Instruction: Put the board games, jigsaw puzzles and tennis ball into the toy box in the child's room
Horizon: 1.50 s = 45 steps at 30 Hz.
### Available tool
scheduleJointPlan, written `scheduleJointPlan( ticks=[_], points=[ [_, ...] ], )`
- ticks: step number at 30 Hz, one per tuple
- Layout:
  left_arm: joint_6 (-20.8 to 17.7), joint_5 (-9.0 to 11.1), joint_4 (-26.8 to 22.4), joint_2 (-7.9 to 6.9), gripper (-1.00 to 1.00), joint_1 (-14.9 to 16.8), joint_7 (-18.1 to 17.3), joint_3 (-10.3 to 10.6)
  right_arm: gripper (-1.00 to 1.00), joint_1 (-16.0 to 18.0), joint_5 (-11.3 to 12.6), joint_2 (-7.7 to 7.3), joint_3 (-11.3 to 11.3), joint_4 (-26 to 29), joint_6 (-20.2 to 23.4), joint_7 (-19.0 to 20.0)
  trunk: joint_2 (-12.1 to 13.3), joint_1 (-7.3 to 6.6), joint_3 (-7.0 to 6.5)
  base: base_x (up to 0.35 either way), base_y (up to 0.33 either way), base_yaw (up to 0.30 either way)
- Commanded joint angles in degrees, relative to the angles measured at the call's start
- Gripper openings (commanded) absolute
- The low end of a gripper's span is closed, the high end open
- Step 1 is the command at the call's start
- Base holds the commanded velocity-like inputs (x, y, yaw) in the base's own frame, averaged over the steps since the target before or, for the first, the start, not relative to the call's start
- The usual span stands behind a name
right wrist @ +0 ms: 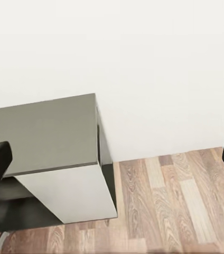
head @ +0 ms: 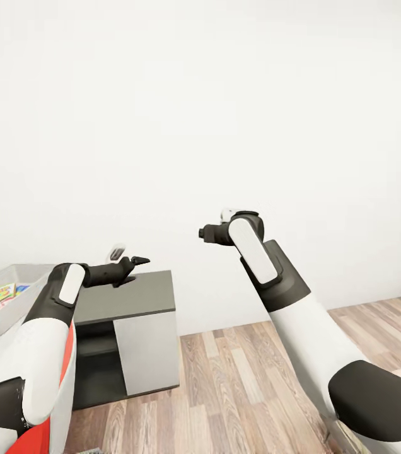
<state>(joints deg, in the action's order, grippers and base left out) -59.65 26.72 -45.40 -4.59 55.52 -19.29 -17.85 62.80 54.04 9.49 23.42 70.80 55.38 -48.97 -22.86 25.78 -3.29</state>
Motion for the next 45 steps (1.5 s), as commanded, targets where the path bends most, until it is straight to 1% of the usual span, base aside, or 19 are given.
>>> scheduleJointPlan(
  ticks=[1,13,20,26,30,32,36,39,45],
  points=[
    [-0.2,-0.6,0.0,0.02,1.0,0.0,-0.6,-0.2,1.0,0.0,0.5,0.0,0.4,0.0,0.0,-0.6,-0.1,0.0,0.1,-0.151,0.0,-0.06],
    [-0.1,-0.6,0.0,0.09,1.0,0.0,-0.6,-0.2,1.0,0.0,0.5,0.0,2.9,-0.7,-0.8,-0.7,-0.1,0.0,0.43,-0.035,0.0,-0.013],
    [-0.1,-0.6,0.0,0.12,1.0,0.0,-0.5,-0.2,1.0,0.0,0.5,0.0,3.1,-3.6,-3.5,-0.5,-0.1,0.0,0.73,-0.001,0.0,0.0],
    [0.1,-0.7,0.0,0.22,1.0,0.0,-0.4,-0.1,1.0,0.0,0.5,-0.03,3.1,-5.9,-4.0,-0.5,-0.1,0.0,1.25,0.0,0.0,0.0],
    [0.4,-1.0,0.0,0.33,1.0,0.0,0.0,0.0,1.0,0.0,0.5,-0.39,3.1,-6.5,-4.0,-0.5,-0.1,0.0,1.62,0.0,0.0,0.0],
    [0.6,-1.1,0.0,0.35,1.0,0.0,0.1,0.5,1.0,-0.1,0.5,-0.59,3.0,-6.6,-4.0,-0.5,-0.1,0.0,1.81,0.0,0.0,0.0],
    [1.0,-1.1,0.0,0.3,1.0,0.0,0.2,2.4,1.0,-0.2,0.6,-0.88,2.8,-6.7,-4.0,-0.4,-0.1,0.0,2.18,0.0,0.0,0.0],
    [1.1,-1.1,0.0,0.29,1.0,0.0,0.2,3.1,1.0,-0.3,0.6,-1.12,2.6,-6.9,-4.1,-0.4,-0.1,0.0,2.43,0.0,0.0,0.0],
    [1.2,-1.1,0.0,0.23,1.0,0.0,-0.3,3.5,1.0,-0.3,0.6,-1.79,2.6,-7.3,-4.9,-0.4,-0.1,0.0,2.59,0.0,0.0,-0.002]
  ],
)
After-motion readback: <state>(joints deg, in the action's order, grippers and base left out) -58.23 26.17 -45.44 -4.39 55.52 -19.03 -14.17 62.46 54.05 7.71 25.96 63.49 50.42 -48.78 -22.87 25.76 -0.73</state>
